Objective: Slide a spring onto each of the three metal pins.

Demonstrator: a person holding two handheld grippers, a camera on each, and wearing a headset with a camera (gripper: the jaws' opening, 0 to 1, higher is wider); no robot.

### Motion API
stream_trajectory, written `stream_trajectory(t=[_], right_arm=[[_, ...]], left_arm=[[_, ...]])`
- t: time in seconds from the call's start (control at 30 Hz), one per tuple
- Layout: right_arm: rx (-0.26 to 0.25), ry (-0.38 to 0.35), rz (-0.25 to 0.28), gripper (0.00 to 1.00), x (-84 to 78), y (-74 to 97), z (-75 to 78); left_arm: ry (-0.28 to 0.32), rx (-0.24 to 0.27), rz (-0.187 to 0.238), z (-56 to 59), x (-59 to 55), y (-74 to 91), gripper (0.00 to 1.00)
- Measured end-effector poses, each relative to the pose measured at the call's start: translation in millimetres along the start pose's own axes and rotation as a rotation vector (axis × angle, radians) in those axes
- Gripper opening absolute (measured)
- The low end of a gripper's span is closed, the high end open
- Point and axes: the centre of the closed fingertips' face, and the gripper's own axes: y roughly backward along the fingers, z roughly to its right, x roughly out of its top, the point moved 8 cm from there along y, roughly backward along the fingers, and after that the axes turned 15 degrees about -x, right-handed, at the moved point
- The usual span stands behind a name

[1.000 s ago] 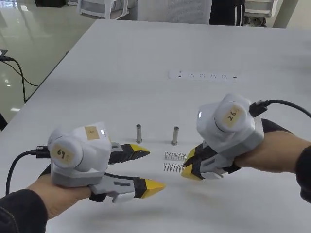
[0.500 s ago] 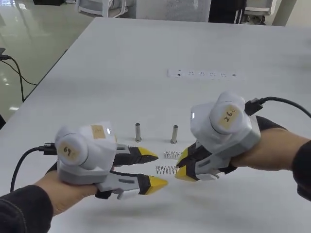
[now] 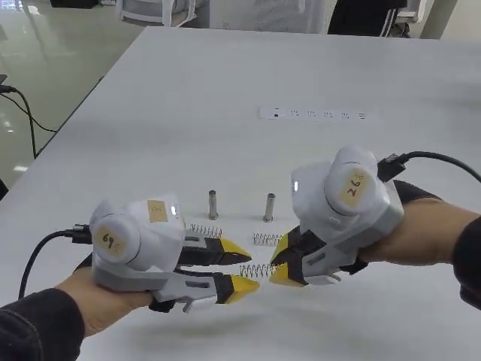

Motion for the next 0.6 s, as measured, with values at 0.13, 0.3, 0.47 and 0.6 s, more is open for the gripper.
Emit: stream_trajectory(t=[0.13, 0.3, 0.47, 0.6], right_arm=[[0.004, 0.005, 0.002, 0.13, 0.7, -0.3, -1.0], [0.005, 0.011, -0.002, 0.13, 0.8, 0.1, -1.5], [-0.001, 0.009, 0.002, 0.13, 0.9, 0.9, -0.8], [0.006, -0.003, 0.001, 0.13, -0.1, 0.8, -1.6]], left_arm=[[-0.015, -0.008, -0.027, 0.4, -2.1, 0.0, 0.1], [-0.017, -0.01, -0.027, 0.2, -2.0, 0.4, 0.09], [-0.022, -0.011, -0.023, 0.5, -2.0, 0.5, 0.08], [-0.031, -0.02, -0.028, 1.8, -2.0, 0.1, 0.07]])
